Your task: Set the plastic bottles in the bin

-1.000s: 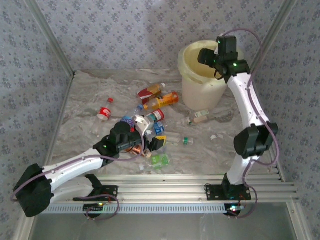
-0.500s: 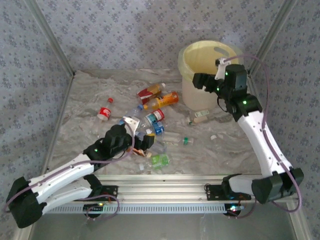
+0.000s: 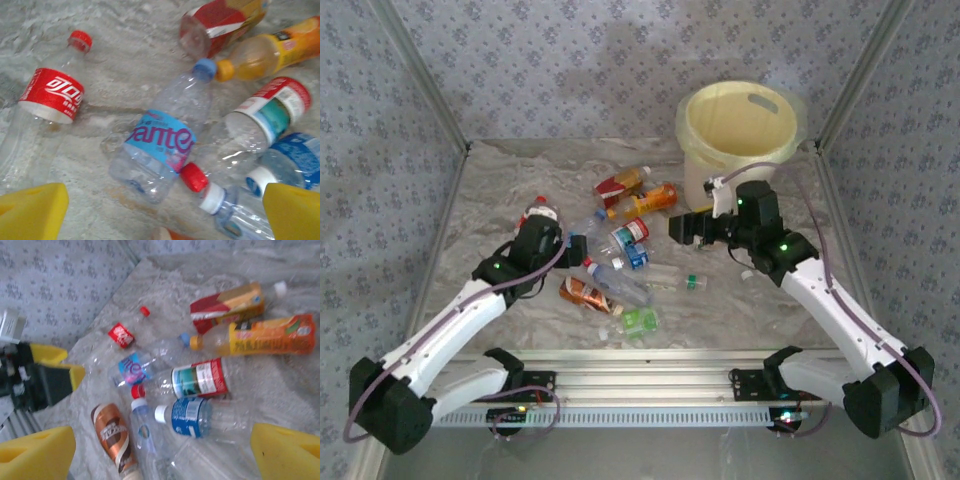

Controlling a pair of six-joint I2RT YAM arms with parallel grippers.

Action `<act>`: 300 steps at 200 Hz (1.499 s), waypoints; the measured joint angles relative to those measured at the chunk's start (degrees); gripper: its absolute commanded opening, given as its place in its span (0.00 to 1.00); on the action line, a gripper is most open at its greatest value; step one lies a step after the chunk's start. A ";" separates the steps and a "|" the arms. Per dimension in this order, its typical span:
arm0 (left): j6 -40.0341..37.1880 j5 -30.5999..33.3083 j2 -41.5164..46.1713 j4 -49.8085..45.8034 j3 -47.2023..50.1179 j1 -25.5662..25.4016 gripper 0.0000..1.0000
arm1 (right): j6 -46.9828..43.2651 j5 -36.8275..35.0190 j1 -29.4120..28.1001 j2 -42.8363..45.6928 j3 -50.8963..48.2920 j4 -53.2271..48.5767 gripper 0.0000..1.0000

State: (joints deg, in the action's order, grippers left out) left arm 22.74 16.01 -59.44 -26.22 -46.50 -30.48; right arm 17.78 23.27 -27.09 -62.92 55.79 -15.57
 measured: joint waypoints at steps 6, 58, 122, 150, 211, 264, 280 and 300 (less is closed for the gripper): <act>-0.52 -0.81 -1.29 -0.46 -0.72 0.72 1.00 | 0.02 0.20 -0.39 0.04 -0.79 0.15 0.92; -5.29 -8.63 -12.98 -2.10 -6.95 3.48 0.94 | 0.28 3.80 -3.13 1.70 -6.40 0.81 0.92; -12.11 -18.51 -17.77 -4.98 -9.51 -2.03 0.94 | 0.26 4.59 -4.50 2.82 -10.71 0.20 0.92; -4.98 -12.39 -17.81 -11.08 -9.62 -6.21 0.96 | 0.42 4.31 -4.85 4.07 -11.54 -0.28 0.92; 25.00 -7.61 -12.26 -22.69 -8.79 -7.48 0.97 | 3.19 0.48 -5.49 7.10 -13.25 -0.46 0.91; 41.33 -11.08 -10.19 -19.30 -0.83 -5.11 0.97 | 5.01 0.11 -6.34 9.60 -14.03 -0.46 0.91; 44.74 -12.39 -9.64 -16.41 2.05 -4.02 0.97 | 5.18 0.09 -6.51 9.81 -14.03 -0.46 0.91; 47.93 -14.14 -8.63 -12.31 5.03 -2.80 0.95 | 5.22 0.09 -6.91 10.01 -14.36 -0.44 0.91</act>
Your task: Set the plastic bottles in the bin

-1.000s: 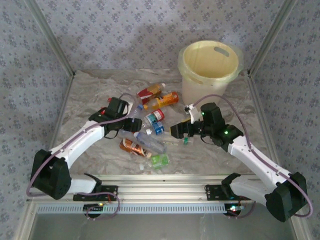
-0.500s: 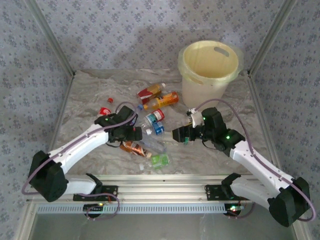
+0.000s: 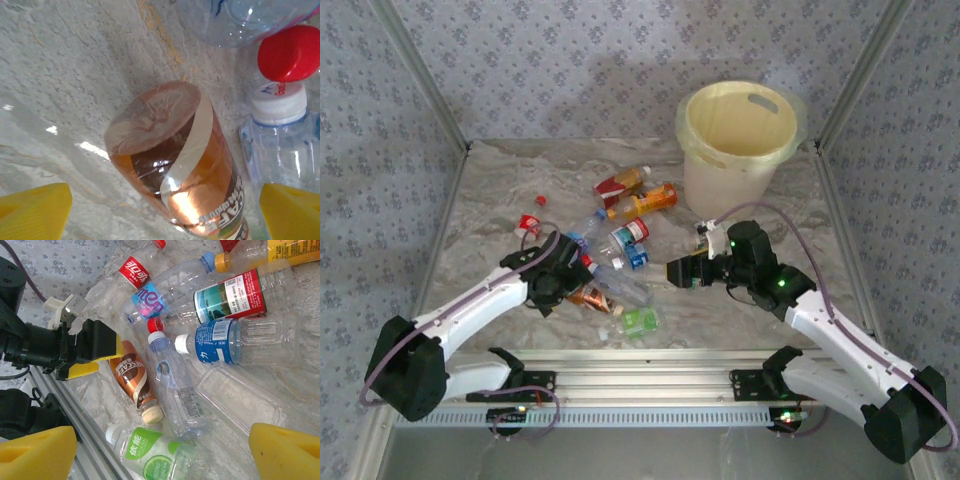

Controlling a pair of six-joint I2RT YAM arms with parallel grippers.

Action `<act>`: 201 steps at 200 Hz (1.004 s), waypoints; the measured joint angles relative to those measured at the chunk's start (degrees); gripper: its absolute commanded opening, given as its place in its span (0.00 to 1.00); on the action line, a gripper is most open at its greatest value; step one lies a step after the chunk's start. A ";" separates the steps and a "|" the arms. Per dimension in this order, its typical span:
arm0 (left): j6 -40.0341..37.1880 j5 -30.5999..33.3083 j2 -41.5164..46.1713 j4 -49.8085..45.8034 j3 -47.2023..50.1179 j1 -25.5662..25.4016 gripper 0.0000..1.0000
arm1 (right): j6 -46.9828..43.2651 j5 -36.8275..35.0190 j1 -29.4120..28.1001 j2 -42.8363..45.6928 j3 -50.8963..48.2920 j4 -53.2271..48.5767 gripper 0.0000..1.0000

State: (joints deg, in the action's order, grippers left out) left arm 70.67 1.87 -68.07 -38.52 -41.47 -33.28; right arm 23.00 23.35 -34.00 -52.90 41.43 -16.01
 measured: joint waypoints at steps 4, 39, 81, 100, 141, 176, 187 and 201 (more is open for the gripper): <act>0.61 -0.37 0.13 0.98 0.63 0.28 0.94 | 0.07 0.00 -0.04 0.00 -0.09 0.00 0.91; 3.96 -2.14 0.35 7.17 4.68 2.25 0.87 | 0.17 -0.04 -0.28 0.09 -0.79 0.00 0.91; 5.88 -3.02 -1.62 11.82 5.29 2.54 0.81 | 0.61 -0.52 -0.68 2.12 -2.25 0.11 0.92; 6.93 -3.61 -2.75 14.16 5.42 2.54 0.78 | 0.85 -1.16 -0.74 3.37 -2.62 0.00 0.92; 8.90 -4.20 -4.83 18.21 6.36 2.54 0.70 | 1.92 -1.70 -0.87 5.27 -2.95 -0.26 0.92; 9.55 -4.09 -4.79 19.50 8.13 2.54 0.63 | 2.60 -1.75 -0.94 6.49 -3.04 -1.77 0.91; 9.79 -4.00 -4.72 19.85 8.68 2.78 0.59 | 2.97 -1.75 -1.05 6.64 -3.17 -1.84 0.91; 9.53 -4.22 -4.13 20.61 9.42 3.52 0.57 | 3.19 -1.73 -1.25 6.78 -3.50 -1.79 0.91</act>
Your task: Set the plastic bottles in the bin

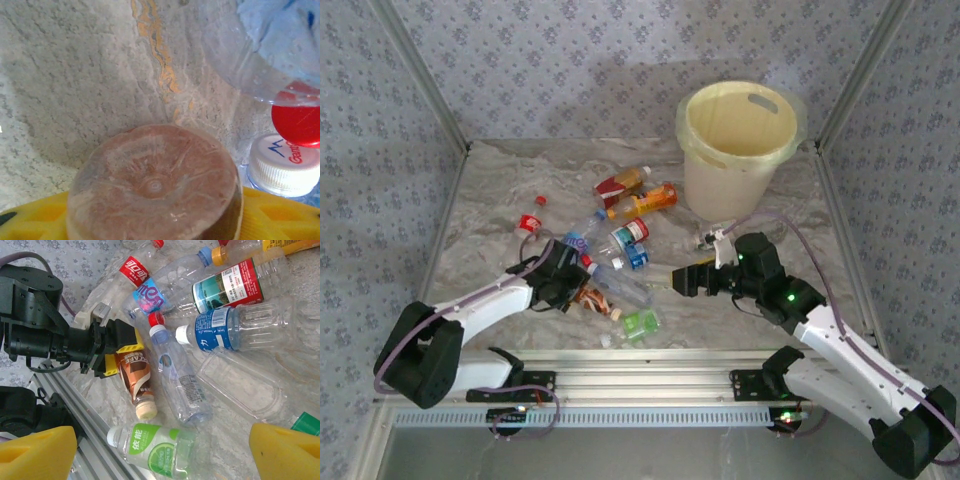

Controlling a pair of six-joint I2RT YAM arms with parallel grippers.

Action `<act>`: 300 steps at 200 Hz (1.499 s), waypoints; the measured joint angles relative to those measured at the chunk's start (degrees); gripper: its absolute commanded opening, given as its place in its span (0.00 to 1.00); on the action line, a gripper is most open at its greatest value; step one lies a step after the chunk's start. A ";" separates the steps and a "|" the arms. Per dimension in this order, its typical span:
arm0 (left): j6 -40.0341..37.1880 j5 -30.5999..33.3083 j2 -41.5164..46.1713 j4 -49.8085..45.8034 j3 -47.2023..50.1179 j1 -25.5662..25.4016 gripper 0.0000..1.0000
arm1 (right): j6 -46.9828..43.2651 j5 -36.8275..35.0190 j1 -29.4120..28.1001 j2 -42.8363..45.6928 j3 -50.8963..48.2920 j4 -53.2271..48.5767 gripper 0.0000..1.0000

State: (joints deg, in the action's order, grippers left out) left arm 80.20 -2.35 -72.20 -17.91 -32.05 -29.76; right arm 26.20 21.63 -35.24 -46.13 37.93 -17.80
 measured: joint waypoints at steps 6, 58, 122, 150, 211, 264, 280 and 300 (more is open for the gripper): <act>-0.07 0.09 0.44 0.09 0.20 0.35 0.55 | 0.04 0.00 -0.07 0.00 -0.22 0.09 0.91; -3.23 0.55 8.44 -0.70 0.50 5.51 0.53 | 1.16 0.70 -0.76 -2.93 -0.85 2.89 0.91; -15.56 -1.18 12.59 2.23 -3.08 6.69 0.52 | 1.25 10.08 -2.99 -13.84 3.48 5.01 0.86; -21.07 -6.75 11.50 8.28 -6.25 6.93 0.53 | 1.20 14.53 -4.66 -19.12 7.98 6.21 0.82; -22.12 -18.51 4.44 21.35 -9.66 6.88 0.53 | 1.36 15.19 -6.93 -27.10 13.18 8.20 0.76; -21.59 -23.06 1.27 24.13 -12.66 5.66 0.53 | 1.70 9.97 -7.19 -30.18 16.22 8.90 0.73; -21.57 -23.87 0.61 24.17 -13.64 5.14 0.54 | 1.70 8.81 -7.19 -31.21 16.87 9.11 0.72; -21.20 -24.30 0.07 24.24 -14.25 4.46 0.54 | 1.70 7.87 -7.30 -32.33 17.44 9.11 0.69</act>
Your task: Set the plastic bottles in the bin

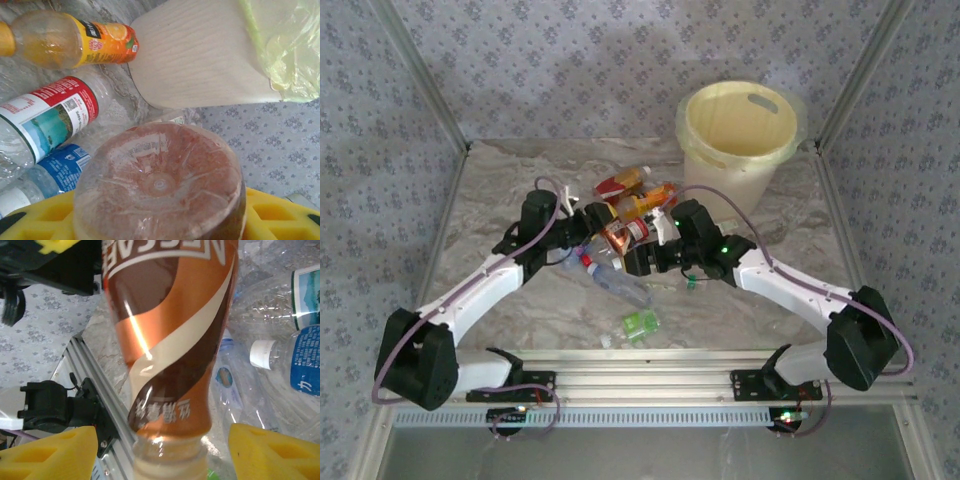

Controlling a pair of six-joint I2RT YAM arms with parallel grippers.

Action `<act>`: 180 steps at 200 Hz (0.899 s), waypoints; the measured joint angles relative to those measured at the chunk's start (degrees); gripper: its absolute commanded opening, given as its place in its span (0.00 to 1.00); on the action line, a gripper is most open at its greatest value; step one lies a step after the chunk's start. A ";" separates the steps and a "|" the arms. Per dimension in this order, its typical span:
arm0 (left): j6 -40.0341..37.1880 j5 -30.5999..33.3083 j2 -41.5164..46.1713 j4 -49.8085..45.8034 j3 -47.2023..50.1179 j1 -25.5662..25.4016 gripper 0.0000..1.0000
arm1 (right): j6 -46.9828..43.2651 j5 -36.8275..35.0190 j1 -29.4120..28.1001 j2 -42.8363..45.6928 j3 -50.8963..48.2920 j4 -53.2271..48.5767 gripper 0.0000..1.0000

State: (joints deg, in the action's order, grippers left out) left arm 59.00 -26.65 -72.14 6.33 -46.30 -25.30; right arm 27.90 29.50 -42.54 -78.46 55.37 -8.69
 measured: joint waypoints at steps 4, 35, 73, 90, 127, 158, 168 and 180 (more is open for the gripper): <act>0.00 -0.11 -0.11 0.00 -0.04 -0.07 0.54 | 0.00 -0.13 0.00 -0.17 0.13 0.02 0.67; 0.42 -0.59 -0.74 0.22 -0.11 -0.76 0.55 | 0.15 -0.94 0.02 -1.42 1.11 0.15 0.57; 0.63 -0.61 -1.38 0.44 -0.15 -1.53 0.57 | 0.44 -1.92 0.02 -1.49 1.20 0.33 0.43; 0.63 -0.57 -1.40 0.59 -0.15 -1.79 0.61 | 0.44 -2.27 0.02 -1.49 1.18 0.15 0.38; 1.18 -0.63 -1.44 0.83 -0.72 -1.84 0.79 | 0.81 -2.54 0.02 -1.49 1.20 0.15 0.31; 1.62 -1.03 -1.44 1.27 -1.97 -1.84 0.98 | 0.81 -2.78 0.57 -0.50 1.01 -0.09 0.30; 1.86 -1.09 -1.44 1.27 -2.56 -1.84 1.00 | 0.79 -2.80 0.94 0.37 0.85 -0.33 0.30; 1.60 -1.22 -1.44 1.14 -3.48 -1.84 0.99 | 0.63 -2.99 1.64 1.86 0.74 -1.16 0.30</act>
State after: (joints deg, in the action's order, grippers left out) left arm 60.60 -27.88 -73.58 7.46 -49.78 -27.14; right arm 28.53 26.50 -40.91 -76.60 56.12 -9.85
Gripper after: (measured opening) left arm 0.993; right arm 0.352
